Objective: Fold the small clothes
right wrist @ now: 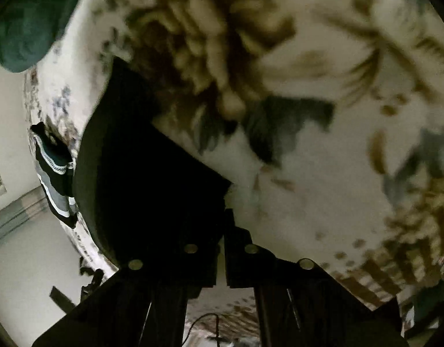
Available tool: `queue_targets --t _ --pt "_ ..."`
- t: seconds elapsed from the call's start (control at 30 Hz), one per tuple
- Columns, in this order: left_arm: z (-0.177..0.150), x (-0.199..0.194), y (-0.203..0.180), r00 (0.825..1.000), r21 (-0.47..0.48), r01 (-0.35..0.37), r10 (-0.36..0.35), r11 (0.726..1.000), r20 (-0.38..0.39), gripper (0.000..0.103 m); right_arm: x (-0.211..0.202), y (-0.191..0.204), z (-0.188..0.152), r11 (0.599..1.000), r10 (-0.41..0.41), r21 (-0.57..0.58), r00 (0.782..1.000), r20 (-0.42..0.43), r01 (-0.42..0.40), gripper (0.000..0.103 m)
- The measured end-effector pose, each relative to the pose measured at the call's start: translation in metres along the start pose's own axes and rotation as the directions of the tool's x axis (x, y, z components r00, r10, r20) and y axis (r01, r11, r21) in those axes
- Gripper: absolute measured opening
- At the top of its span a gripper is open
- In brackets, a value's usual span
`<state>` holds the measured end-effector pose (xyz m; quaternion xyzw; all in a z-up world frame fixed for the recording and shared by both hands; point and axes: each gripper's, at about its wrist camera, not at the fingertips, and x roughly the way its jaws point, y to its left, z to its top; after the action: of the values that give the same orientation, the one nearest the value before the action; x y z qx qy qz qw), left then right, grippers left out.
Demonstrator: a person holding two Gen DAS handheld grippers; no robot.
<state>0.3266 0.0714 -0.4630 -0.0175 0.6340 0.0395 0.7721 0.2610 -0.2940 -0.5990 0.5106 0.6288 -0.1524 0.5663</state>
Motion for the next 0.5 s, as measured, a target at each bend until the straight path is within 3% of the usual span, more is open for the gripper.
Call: queue_targets --t 0.17,0.27,0.37,0.43,0.5 --pt "-0.015 -0.008 -0.005 1.000 0.028 -0.002 0.003 1.000 -0.011 0.103 -0.041 0.002 -0.031 0.999 0.007 -0.048 0.999 0.054 -0.004 0.003" --pt "-0.020 -0.004 -0.005 0.999 0.023 -0.004 0.005 1.000 -0.033 0.103 -0.040 -0.008 -0.033 0.996 -0.050 -0.068 0.998 0.047 0.053 0.003" --pt "-0.022 -0.003 0.001 0.999 -0.007 0.005 -0.005 1.000 -0.049 0.103 -0.015 -0.023 -0.024 0.999 -0.039 -0.017 0.997 -0.071 0.037 0.003" --pt "-0.022 -0.004 0.005 0.999 -0.023 0.022 -0.023 0.999 -0.049 0.103 -0.013 -0.033 -0.020 0.999 -0.042 0.016 0.995 -0.088 0.043 0.005" --pt "-0.021 -0.005 0.008 0.998 -0.033 0.036 -0.037 0.999 -0.048 0.103 -0.018 -0.042 -0.017 0.999 0.010 0.041 0.996 -0.084 -0.007 0.006"
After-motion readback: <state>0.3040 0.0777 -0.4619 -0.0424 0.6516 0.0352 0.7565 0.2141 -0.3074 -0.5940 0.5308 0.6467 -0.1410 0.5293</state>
